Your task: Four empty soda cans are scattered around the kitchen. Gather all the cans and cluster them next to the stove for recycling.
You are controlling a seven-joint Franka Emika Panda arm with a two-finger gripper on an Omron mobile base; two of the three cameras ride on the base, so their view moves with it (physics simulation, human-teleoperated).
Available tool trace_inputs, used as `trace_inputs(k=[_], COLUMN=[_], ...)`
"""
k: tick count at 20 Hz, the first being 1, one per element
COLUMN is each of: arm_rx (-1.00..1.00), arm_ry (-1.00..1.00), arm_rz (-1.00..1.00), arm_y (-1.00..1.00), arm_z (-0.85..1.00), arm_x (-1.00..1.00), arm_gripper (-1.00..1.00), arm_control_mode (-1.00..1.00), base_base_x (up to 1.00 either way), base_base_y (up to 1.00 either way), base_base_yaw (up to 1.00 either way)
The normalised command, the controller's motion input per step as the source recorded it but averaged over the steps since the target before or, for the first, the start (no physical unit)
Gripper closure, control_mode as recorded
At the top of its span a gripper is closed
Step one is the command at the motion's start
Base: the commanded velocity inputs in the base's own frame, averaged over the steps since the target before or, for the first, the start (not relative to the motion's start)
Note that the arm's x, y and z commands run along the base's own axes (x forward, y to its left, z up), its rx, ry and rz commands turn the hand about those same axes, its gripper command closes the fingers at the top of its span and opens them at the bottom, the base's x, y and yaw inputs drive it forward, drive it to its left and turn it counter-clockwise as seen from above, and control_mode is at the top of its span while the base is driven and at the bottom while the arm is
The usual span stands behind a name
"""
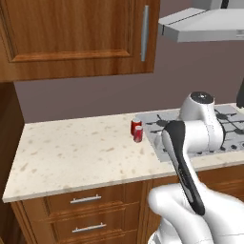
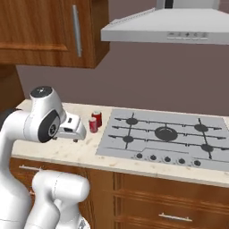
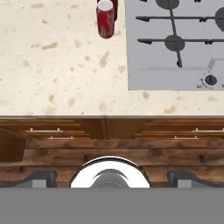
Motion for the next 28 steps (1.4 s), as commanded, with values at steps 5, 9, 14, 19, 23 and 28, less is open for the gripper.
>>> trace_inputs(k=[5, 9, 14, 19, 23, 28], arm_rx=[0.00, 0.00, 0.00, 0.00, 0.00, 0.00], arm_ry=[0.00, 0.00, 0.00, 0.00, 0.00, 0.00], arm_rz=[0.00, 0.00, 0.00, 0.00, 0.00, 0.00], arm_y=[0.00, 0.00, 0.00, 0.00, 0.00, 0.00], arm_z=[0.00, 0.00, 0.00, 0.00, 0.00, 0.00], arm_x=[0.00, 0.00, 0.00, 0.00, 0.00, 0.00], arm_gripper=[-1.00, -1.00, -1.00, -1.00, -1.00, -1.00], arm_control_mode=[1.00, 1.00, 1.00, 1.00, 1.00, 1.00], base_base_x=[-0.94, -0.52, -0.19, -0.01, 0.00, 0.00], base_base_y=[-0.35, -0.17, -0.08, -0.02, 0.00, 0.00], base_base_yaw=[-0.35, -0.65, -0.76, -0.73, -0.73, -0.75])
